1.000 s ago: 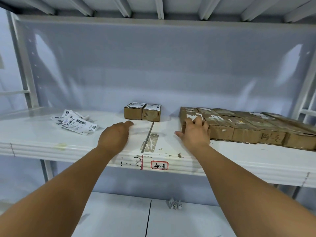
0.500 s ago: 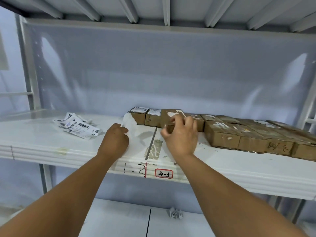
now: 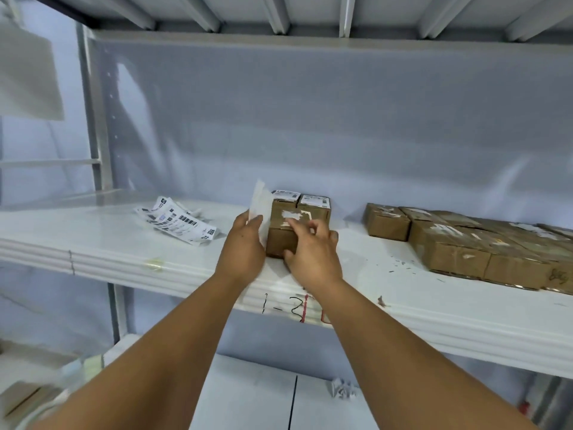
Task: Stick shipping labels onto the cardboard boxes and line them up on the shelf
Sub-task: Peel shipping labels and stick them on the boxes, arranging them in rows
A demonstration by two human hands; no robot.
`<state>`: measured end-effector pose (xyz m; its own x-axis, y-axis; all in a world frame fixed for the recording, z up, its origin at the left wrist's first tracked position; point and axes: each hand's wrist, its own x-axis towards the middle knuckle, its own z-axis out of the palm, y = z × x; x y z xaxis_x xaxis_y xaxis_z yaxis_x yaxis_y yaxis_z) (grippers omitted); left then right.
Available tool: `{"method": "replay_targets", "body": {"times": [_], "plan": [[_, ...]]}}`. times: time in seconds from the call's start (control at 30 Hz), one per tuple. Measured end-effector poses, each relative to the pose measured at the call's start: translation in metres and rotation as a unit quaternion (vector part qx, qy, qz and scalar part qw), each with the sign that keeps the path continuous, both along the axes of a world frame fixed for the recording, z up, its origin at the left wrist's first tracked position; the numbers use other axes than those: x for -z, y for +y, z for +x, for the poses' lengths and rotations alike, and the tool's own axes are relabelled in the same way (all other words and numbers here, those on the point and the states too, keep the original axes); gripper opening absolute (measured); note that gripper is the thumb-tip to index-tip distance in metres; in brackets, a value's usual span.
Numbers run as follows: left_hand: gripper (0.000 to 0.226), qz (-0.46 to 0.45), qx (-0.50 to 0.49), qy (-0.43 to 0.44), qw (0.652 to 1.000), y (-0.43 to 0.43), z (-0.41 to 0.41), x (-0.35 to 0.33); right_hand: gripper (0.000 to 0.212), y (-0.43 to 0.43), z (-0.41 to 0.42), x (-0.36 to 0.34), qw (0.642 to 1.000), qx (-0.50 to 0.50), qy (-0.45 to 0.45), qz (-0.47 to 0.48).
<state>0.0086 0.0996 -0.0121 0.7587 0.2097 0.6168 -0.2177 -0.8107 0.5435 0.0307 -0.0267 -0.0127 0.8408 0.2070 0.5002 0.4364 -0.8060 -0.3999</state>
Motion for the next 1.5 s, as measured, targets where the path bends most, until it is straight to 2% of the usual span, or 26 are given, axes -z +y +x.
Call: {"method": "replay_targets", "body": {"times": [0.1,0.27,0.33,0.4,0.47,0.53,0.6,0.67,0.7,0.77,0.83,0.9,0.97,1.1,1.2,1.3,1.4,1.5], "plan": [[0.039,-0.007,-0.010,-0.013,1.000,0.001,0.003,0.003,0.062,-0.003,0.000,0.001,1.000,-0.021,0.003,0.000],[0.049,0.001,-0.053,-0.069,0.996,0.005,0.004,0.003,0.061,-0.002,0.001,0.002,0.999,-0.029,-0.005,0.016],[0.048,0.055,-0.112,-0.038,0.991,0.015,0.007,0.005,0.060,-0.003,0.003,0.002,1.000,-0.023,-0.011,0.005],[0.047,0.140,-0.186,-0.005,0.972,0.033,0.005,0.008,0.062,-0.001,0.000,0.002,0.998,0.000,-0.037,-0.045],[0.050,0.177,-0.227,0.003,0.958,0.056,-0.001,0.007,0.066,0.004,-0.004,0.003,0.990,0.021,-0.103,-0.095],[0.056,0.199,-0.263,0.023,0.944,0.081,-0.004,0.004,0.067,0.009,-0.005,0.003,0.974,0.022,-0.201,-0.098],[0.062,0.209,-0.306,0.060,0.927,0.107,-0.005,0.003,0.052,0.017,-0.006,0.001,0.946,-0.007,-0.300,-0.124],[0.063,0.165,-0.328,0.087,0.926,0.128,-0.007,0.005,0.035,0.032,-0.011,-0.005,0.913,-0.067,-0.366,-0.167],[0.063,0.148,-0.331,0.105,0.926,0.136,-0.006,0.007,0.027,0.043,-0.016,-0.010,0.908,-0.096,-0.362,-0.188],[0.062,0.186,-0.321,0.154,0.916,0.145,-0.001,0.010,0.021,0.069,-0.027,-0.022,0.911,-0.142,-0.295,-0.252],[0.062,0.189,-0.314,0.184,0.912,0.155,0.008,0.010,0.030,0.096,-0.023,-0.027,0.929,-0.169,-0.189,-0.269],[0.065,0.119,-0.345,0.223,0.904,0.164,0.009,0.005,0.038,0.117,-0.020,-0.032,0.946,-0.182,-0.080,-0.255],[0.068,0.065,-0.382,0.259,0.885,0.167,0.007,0.001,0.041,0.135,-0.012,-0.031,0.946,-0.198,-0.059,-0.250],[0.066,0.013,-0.374,0.337,0.864,0.169,0.006,-0.004,0.052,0.159,0.000,-0.024,0.943,-0.208,-0.032,-0.257],[0.058,0.008,-0.354,0.327,0.876,0.173,0.008,-0.001,0.060,0.167,0.005,-0.015,0.955,-0.201,0.004,-0.218],[0.044,0.023,-0.326,0.263,0.908,0.172,0.009,0.000,0.060,0.167,0.011,-0.006,0.975,-0.174,0.009,-0.134],[0.040,0.042,-0.331,0.214,0.918,0.174,0.009,0.005,0.055,0.167,0.016,-0.002,0.987,-0.141,0.056,-0.049],[0.037,0.042,-0.329,0.214,0.919,0.175,0.007,0.008,0.042,0.167,0.014,-0.003,0.991,-0.100,0.077,-0.030]]}}
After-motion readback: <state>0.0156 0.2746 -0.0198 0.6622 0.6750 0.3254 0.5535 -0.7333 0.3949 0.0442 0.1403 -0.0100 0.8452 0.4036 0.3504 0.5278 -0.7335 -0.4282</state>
